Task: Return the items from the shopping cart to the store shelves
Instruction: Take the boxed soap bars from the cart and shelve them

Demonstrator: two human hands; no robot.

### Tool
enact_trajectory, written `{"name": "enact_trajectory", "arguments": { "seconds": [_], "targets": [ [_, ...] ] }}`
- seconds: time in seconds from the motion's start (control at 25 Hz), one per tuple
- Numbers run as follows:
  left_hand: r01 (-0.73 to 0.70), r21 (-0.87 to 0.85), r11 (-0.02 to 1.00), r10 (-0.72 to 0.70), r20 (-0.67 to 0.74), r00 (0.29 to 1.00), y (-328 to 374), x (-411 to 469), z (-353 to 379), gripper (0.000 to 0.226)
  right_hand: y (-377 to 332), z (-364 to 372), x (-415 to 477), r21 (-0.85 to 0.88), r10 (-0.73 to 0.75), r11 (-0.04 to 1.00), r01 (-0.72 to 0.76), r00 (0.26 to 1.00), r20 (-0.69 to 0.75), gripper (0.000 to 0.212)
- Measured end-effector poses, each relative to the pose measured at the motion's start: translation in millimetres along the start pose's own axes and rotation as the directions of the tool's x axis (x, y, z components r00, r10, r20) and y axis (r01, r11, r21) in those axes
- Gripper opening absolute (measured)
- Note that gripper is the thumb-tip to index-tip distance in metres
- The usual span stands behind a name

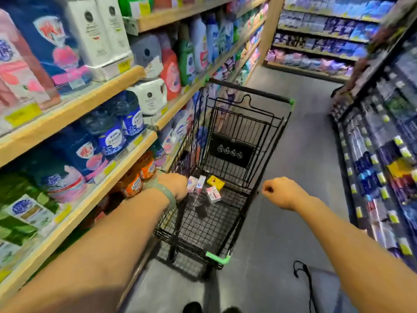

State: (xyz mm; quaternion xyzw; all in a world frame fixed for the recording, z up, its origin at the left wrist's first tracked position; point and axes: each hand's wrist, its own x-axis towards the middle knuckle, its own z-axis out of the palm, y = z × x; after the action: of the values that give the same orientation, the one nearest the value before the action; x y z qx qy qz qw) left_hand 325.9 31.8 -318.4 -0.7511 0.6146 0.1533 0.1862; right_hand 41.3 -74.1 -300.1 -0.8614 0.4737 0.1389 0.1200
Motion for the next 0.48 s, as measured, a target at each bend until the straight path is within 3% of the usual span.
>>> {"name": "enact_trajectory", "arguments": {
  "seconds": [0.12,0.24,0.36,0.48],
  "targets": [
    [-0.032,-0.053,0.998,0.040,0.141,0.989,4.5,38.8,13.5,0.035,18.1,8.4,58.3,-0.017,0.015,1.000,-0.013,0.991,0.131,0.025],
    [0.045,-0.251,0.967,0.015,0.231,0.973,-2.5,77.8,22.0,0.037,19.0,4.3,125.3,-0.051,-0.046,0.997,0.059,0.974,0.223,0.022],
    [0.185,-0.521,0.833,-0.050,0.262,0.964,-13.1,124.3,35.4,0.032,5.5,9.0,209.0,-0.058,-0.163,0.981,0.187,0.944,0.288,0.023],
    [0.300,-0.611,0.732,-0.096,0.344,0.934,-17.1,174.2,57.5,0.032,-8.4,28.1,283.7,-0.056,-0.262,0.949,0.309,0.878,0.402,0.027]
  ]
}}
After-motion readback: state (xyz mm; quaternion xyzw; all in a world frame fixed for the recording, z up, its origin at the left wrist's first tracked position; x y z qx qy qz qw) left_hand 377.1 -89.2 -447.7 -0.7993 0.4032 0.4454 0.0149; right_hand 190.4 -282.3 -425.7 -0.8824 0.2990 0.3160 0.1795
